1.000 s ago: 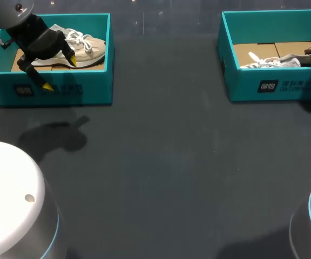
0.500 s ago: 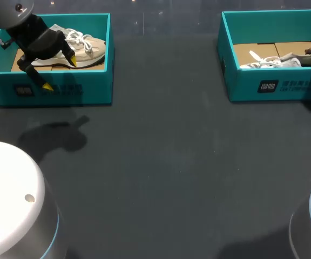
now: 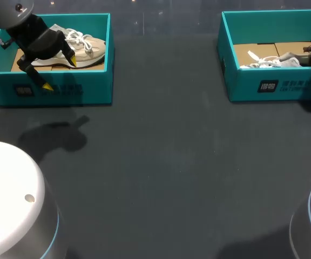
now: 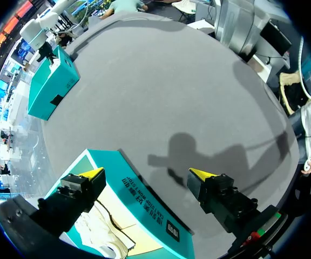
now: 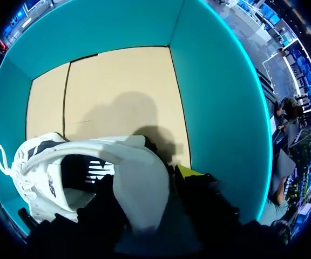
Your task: Take the shoe out of the shoebox, open the shoe tongue, remove and reinsert the insole, then place the shoe into the shoebox
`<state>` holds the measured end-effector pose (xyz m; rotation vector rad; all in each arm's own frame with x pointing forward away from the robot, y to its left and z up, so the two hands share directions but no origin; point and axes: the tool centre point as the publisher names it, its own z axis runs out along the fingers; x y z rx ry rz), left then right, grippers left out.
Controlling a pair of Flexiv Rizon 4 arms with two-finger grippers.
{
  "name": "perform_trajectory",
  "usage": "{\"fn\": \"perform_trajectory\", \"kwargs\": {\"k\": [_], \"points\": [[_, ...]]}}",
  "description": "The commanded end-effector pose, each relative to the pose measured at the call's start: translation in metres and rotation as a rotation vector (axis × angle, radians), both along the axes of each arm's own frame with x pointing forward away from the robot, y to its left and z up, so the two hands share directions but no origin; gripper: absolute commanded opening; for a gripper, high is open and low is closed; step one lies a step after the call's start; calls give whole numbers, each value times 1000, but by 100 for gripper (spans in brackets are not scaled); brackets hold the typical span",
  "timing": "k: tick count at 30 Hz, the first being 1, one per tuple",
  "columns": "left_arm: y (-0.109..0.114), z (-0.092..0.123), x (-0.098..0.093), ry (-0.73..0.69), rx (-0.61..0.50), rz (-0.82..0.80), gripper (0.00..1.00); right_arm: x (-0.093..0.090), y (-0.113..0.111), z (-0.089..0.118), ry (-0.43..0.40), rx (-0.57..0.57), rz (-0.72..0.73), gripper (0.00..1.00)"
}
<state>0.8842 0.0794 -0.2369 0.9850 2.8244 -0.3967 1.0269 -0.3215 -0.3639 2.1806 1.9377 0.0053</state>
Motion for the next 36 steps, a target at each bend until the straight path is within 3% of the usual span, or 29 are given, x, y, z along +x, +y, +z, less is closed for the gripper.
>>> {"fn": "perform_trajectory", "kwargs": {"k": [1,5,8,13,18,36], "points": [[0,0,0,-1,2,-1,100,-4,3,7,-5,-5,-4,44],[0,0,0,-1,2,-1,100,-5,3,10,-10,-3,-8,52],[0,0,0,-1,2,-1,100,-6,2,14,-14,-2,-13,70],[0,0,0,-1,2,-1,100,-7,3,22,-19,-1,-17,87],[0,0,0,-1,2,-1,100,-8,7,44,-19,-1,-47,100],[0,0,0,-1,2,-1,100,-27,48,134,3,43,1,100]]}}
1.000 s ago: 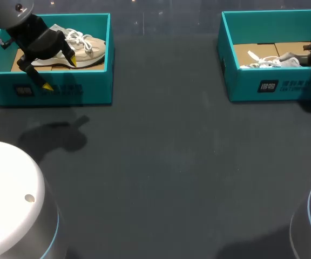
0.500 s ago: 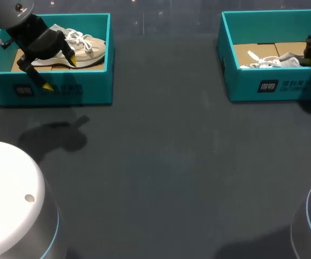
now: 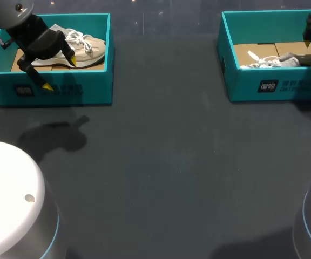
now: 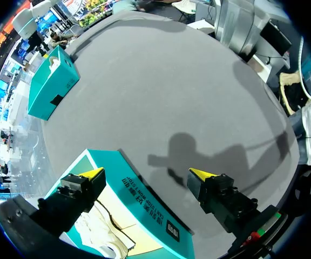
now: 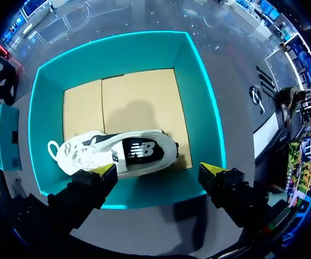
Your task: Take the shoe out of the shoebox, open the shoe tongue, remove and reinsert the insole, then place the shoe into the shoebox
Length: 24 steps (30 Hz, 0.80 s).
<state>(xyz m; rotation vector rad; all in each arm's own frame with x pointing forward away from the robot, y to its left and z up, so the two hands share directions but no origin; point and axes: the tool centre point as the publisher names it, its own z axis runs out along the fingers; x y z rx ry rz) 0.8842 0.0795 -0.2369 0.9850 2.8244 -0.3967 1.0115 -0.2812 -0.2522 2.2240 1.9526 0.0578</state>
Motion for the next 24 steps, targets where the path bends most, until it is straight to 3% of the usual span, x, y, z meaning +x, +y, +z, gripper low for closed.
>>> {"fn": "perform_trajectory", "kwargs": {"k": [1,9,15,24], "points": [[0,0,0,-1,2,-1,100,-15,11,28,5,-20,15,100],[0,0,0,-1,2,-1,100,-43,35,64,27,-53,10,100],[0,0,0,-1,2,-1,100,-56,45,71,43,-42,-10,100],[0,0,0,-1,2,-1,100,-58,48,72,44,-25,-25,100]]}}
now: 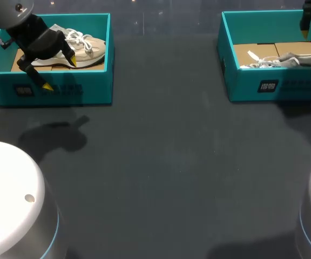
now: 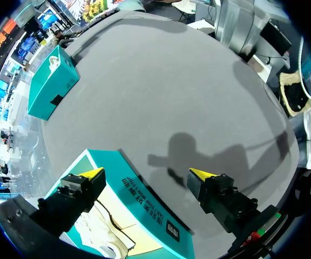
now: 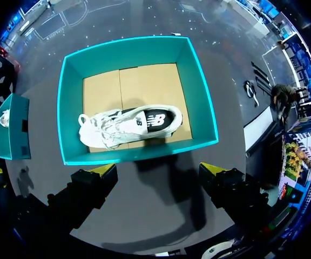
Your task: Take the shoe out of the shoebox, open the shoe tongue, remove and reinsert the insole, then place the shoe into the shoebox
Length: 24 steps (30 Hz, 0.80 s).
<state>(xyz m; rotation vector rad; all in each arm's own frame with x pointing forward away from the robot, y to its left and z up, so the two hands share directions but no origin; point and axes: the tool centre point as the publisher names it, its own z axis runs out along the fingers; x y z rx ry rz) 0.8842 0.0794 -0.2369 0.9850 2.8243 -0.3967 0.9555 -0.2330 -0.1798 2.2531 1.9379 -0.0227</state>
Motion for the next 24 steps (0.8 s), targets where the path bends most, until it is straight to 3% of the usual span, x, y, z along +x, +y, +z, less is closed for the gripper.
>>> {"fn": "perform_trajectory", "kwargs": {"k": [1,10,11,13,24], "points": [[0,0,0,-1,2,-1,100,-2,-1,0,-3,0,0,100],[48,21,50,-31,134,-285,100,-2,-1,0,-3,0,0,100],[57,23,57,-71,154,-364,100,-2,-1,0,-3,0,0,100],[84,19,78,-301,171,-555,100,-2,-1,0,-3,0,0,100],[84,19,78,-301,171,-555,100,-2,-1,0,-3,0,0,100]]}}
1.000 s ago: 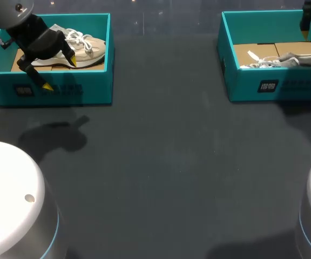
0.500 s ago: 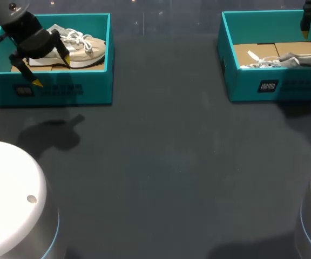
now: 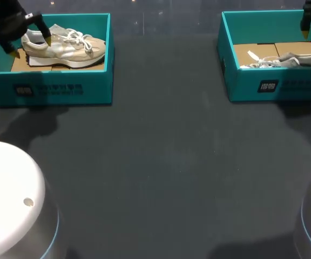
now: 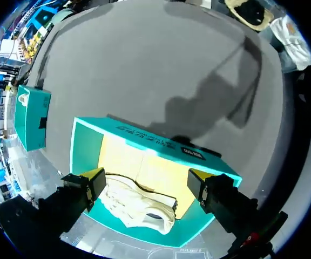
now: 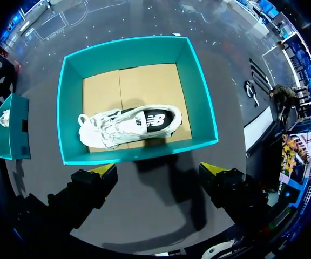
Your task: Take the shoe out of the shoebox, open the shoe tongue, remove and reinsert the insole, then place the shoe into the shoebox
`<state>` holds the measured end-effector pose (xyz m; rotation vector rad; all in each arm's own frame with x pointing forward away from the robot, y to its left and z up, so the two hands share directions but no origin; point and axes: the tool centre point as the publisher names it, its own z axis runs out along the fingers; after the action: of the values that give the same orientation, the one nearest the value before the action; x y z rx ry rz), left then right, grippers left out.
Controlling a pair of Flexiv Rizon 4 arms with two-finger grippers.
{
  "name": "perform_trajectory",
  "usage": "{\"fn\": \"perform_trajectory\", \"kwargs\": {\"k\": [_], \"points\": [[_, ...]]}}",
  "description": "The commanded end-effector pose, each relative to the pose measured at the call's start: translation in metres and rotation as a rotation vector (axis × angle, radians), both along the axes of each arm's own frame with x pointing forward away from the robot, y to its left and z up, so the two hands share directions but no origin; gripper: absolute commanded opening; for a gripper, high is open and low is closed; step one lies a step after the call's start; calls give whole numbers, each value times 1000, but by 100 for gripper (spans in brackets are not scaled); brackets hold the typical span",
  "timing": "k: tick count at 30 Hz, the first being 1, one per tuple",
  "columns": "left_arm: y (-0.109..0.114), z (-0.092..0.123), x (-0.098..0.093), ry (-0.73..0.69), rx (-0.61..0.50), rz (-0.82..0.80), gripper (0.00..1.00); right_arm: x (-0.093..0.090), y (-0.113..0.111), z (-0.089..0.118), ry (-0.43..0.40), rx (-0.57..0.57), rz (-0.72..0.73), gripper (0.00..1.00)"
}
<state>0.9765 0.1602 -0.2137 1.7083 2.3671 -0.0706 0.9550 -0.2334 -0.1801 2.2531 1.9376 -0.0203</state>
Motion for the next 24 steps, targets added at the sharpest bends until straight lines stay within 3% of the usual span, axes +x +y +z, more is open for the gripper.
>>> {"fn": "perform_trajectory", "kwargs": {"k": [1,5,18,24], "points": [[3,-4,-15,-51,-11,-17,100,-1,0,0,-2,-1,0,100],[5,-4,-14,-56,-13,-35,100,-1,0,0,-2,-1,0,100],[42,3,67,-84,197,-204,100,-1,0,0,-2,-1,0,100],[42,3,67,-84,197,-204,100,-1,0,0,-2,-1,0,100]]}}
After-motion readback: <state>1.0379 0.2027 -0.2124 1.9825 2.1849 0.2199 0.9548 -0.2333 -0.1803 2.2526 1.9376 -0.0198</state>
